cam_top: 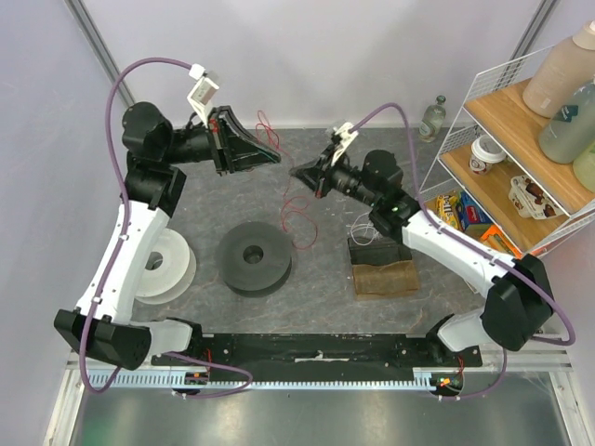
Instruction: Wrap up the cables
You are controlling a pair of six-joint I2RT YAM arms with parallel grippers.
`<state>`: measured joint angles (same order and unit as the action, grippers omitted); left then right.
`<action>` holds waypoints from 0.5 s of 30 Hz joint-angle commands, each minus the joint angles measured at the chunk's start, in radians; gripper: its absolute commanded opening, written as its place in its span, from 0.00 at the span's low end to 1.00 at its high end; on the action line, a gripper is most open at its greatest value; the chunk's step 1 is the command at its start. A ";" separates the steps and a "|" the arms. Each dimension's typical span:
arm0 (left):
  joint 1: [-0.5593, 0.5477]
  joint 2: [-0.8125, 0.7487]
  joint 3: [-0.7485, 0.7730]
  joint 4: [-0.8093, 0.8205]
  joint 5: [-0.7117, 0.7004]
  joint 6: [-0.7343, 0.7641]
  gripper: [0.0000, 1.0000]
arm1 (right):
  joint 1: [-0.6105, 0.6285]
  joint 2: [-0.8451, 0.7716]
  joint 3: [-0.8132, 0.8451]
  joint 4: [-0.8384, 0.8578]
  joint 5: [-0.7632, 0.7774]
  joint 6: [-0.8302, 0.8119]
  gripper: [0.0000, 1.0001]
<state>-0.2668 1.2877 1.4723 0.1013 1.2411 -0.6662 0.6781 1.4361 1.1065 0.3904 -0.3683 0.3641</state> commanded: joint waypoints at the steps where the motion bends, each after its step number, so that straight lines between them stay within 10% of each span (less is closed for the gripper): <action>1: 0.067 -0.059 0.017 0.048 0.058 -0.053 0.02 | -0.145 -0.063 0.056 -0.076 0.098 -0.050 0.00; 15: 0.322 -0.241 -0.043 -0.310 -0.021 0.218 0.02 | -0.417 0.030 0.268 -0.156 0.190 -0.093 0.00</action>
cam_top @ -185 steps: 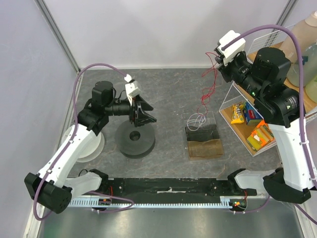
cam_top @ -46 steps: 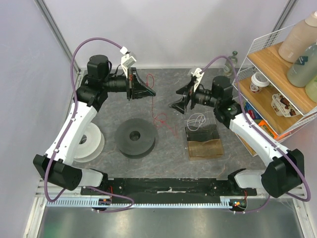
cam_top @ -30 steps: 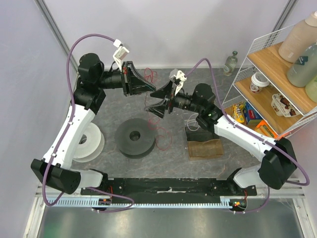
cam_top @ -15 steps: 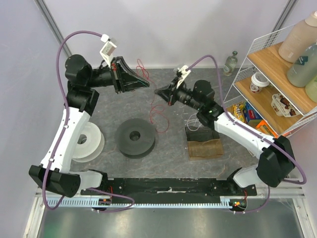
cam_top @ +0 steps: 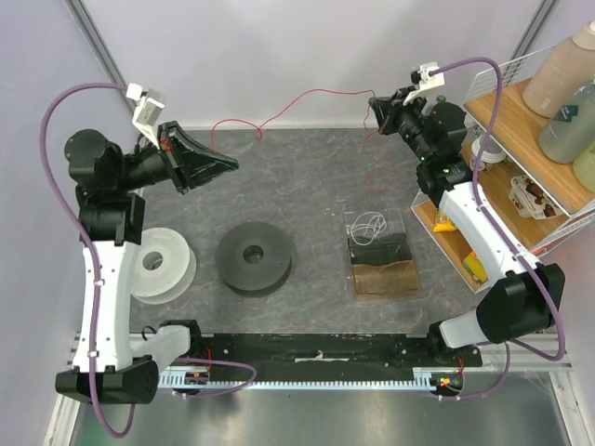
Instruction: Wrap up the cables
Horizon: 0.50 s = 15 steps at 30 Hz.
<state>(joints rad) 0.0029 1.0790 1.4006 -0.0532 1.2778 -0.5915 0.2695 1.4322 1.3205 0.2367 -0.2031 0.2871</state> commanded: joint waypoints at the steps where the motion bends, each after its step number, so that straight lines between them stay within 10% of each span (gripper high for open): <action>1: 0.058 -0.037 0.044 -0.216 -0.102 0.191 0.02 | -0.012 0.043 0.063 0.007 0.024 -0.013 0.00; 8: 0.066 -0.007 0.126 -0.548 -0.662 0.412 0.02 | -0.015 0.100 0.190 0.015 0.018 -0.006 0.00; 13: 0.069 0.038 0.121 -0.563 -0.438 0.401 0.01 | -0.012 0.134 0.235 -0.049 -0.065 -0.015 0.00; 15: 0.068 0.071 0.110 -0.582 -0.338 0.352 0.02 | -0.009 0.184 0.279 -0.178 -0.175 -0.074 0.46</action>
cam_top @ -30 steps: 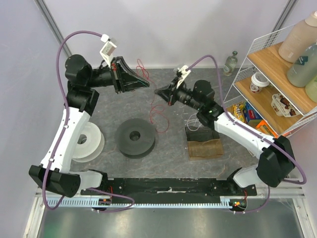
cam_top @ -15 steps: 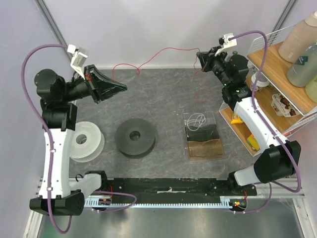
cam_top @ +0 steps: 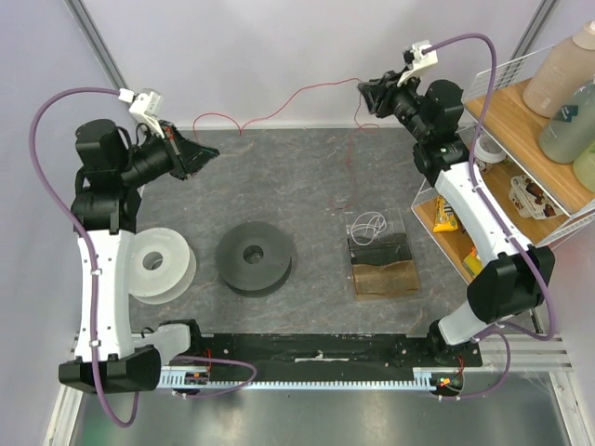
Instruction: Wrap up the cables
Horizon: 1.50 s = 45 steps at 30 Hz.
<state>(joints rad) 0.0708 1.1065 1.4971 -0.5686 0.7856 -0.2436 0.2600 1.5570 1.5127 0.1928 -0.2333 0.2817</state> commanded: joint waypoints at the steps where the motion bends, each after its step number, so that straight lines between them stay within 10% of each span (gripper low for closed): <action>1: 0.000 0.056 0.005 -0.073 0.203 -0.003 0.02 | 0.002 0.081 0.102 -0.186 -0.199 -0.084 0.71; 2: -0.006 0.070 -0.006 -0.076 0.240 -0.014 0.01 | 0.002 0.087 0.096 -0.219 -0.254 -0.110 0.98; 10: -0.046 0.018 -0.168 0.087 0.284 -0.258 0.02 | 0.068 -0.130 -0.164 -0.020 -0.454 -0.180 0.98; 16: -0.202 0.024 -0.196 0.043 0.492 -0.140 0.01 | 0.238 -0.176 -0.135 -0.119 -0.589 -0.465 0.98; 22: -0.233 -0.045 -0.271 0.044 0.324 -0.224 0.02 | 0.393 -0.296 -0.245 -0.074 -0.511 -0.639 0.89; 26: -0.233 -0.137 -0.379 0.298 0.160 -0.534 0.02 | 0.452 -0.377 -0.367 0.092 -0.278 -0.296 0.63; 33: -0.223 -0.047 -0.253 0.317 -0.063 -0.697 0.02 | 0.507 -0.347 -0.411 0.171 -0.071 0.184 0.60; 45: -0.308 -0.065 -0.264 0.377 -0.411 -0.737 0.02 | 0.663 -0.031 -0.131 0.181 0.064 0.382 0.58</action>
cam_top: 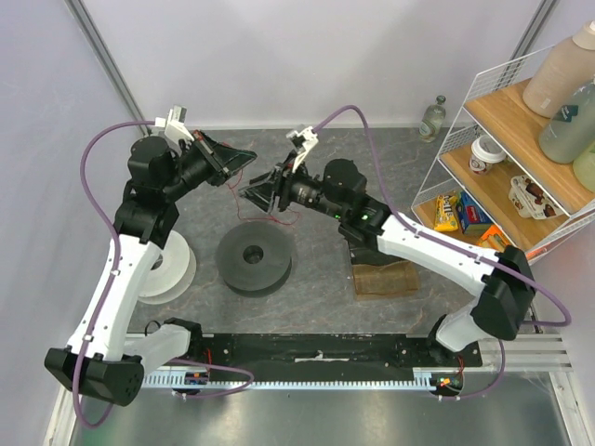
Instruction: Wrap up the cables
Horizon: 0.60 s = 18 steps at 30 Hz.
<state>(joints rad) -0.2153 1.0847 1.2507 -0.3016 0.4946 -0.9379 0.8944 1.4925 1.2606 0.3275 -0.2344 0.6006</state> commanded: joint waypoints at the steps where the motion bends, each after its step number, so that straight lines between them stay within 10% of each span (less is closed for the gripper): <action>1: -0.025 -0.048 -0.025 0.136 -0.123 -0.039 0.02 | 0.031 0.047 0.132 0.050 0.072 0.076 0.57; 18: -0.055 -0.077 -0.112 0.266 -0.091 -0.029 0.02 | 0.029 0.057 0.145 0.030 0.098 0.007 0.28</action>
<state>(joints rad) -0.2665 1.0294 1.1469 -0.1009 0.3981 -0.9474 0.9264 1.5597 1.3651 0.3428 -0.1738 0.6308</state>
